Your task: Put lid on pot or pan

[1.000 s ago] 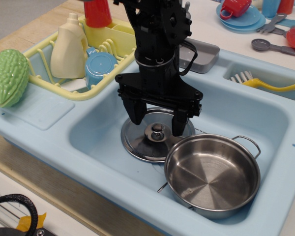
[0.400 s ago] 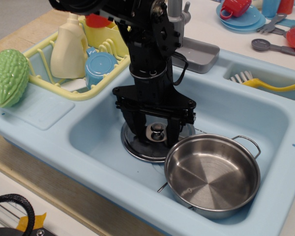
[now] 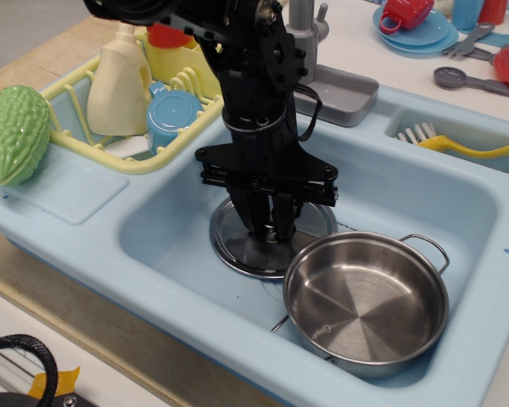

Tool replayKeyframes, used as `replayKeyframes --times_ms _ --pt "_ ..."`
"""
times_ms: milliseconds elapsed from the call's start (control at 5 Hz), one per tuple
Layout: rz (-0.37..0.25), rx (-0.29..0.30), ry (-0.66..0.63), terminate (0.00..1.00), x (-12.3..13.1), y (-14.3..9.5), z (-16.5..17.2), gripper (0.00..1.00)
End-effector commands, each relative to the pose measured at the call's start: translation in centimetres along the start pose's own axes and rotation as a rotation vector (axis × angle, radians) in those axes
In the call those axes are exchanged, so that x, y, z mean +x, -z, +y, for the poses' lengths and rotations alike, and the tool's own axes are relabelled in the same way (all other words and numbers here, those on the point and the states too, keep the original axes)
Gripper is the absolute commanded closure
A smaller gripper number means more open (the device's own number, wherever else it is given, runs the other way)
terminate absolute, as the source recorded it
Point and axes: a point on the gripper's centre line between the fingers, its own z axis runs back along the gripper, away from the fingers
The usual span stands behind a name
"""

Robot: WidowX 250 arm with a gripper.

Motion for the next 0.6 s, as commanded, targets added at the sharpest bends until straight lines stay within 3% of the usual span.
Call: replayKeyframes --times_ms 0,400 --pt "-0.047 0.035 0.023 0.00 1.2 -1.8 -0.2 1.00" --pt "-0.134 0.084 0.036 0.00 2.1 -5.1 -0.5 1.00"
